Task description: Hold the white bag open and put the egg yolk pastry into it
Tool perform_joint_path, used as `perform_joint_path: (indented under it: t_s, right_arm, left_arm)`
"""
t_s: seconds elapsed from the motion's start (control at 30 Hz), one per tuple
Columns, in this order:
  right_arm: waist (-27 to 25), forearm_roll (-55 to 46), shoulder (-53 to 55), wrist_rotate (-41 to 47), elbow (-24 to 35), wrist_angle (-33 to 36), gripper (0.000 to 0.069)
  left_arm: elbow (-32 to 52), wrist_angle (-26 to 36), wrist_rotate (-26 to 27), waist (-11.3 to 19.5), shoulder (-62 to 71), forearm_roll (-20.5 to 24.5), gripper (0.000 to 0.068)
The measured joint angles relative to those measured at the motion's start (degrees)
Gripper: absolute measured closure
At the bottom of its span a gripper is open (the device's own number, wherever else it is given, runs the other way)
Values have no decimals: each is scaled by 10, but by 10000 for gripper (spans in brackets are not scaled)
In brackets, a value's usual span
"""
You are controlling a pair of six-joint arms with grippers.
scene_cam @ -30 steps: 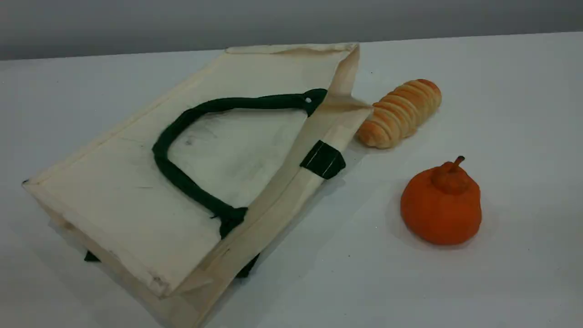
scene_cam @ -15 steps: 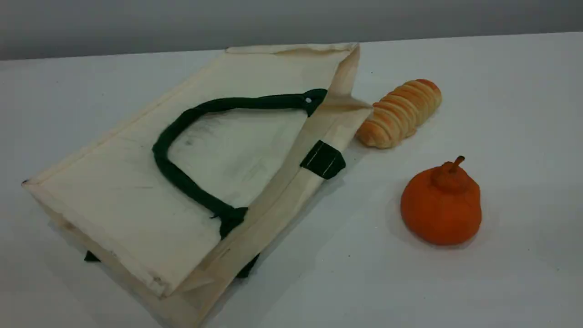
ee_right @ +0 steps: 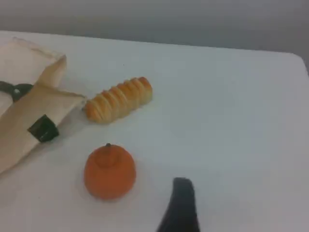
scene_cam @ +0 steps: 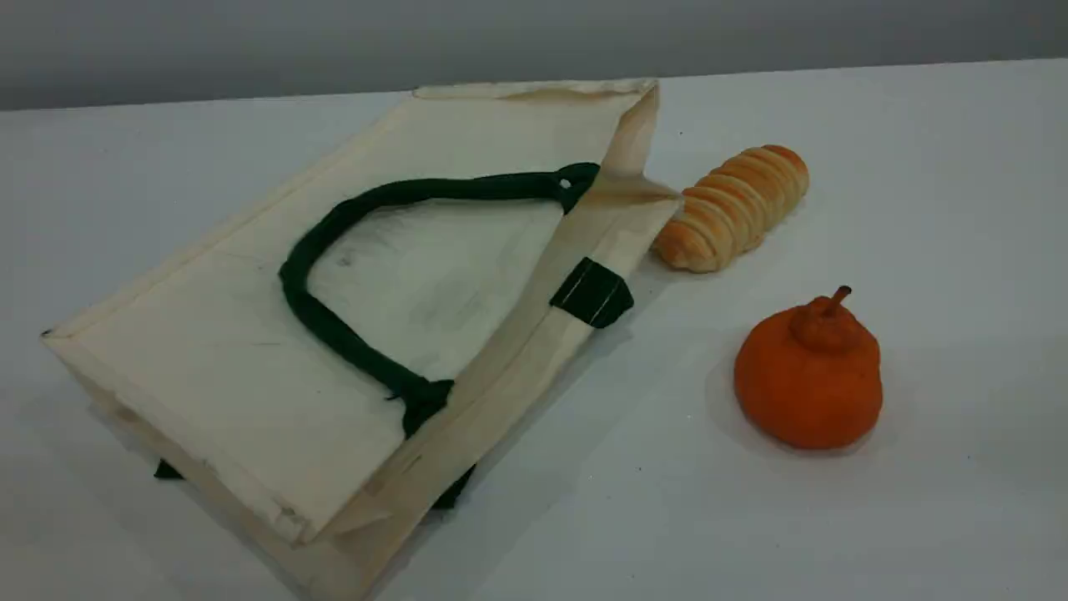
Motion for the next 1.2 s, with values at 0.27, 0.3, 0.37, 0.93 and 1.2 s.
perform_joint_path:
  t_s: [0.27,0.3,0.37,0.93,1.2]
  right_arm:
    - [0,0,0,0,0,0,132]
    - [0,0,0,0,0,0,132]
    - [0,-1,0,0,0,0,132]
    - [0,0,0,0,0,0,132]
    - [0,0,0,0,0,0,132]
  left_arm:
    - [0,-1,0,-12,0,0,93]
    - [0,-1,0,-12,1,0,93]
    - [0,-1,0,-12,1,0,93]
    - [0,-1,1,-12,1,1,93]
    - [0,-1,1,-12,1,1,93]
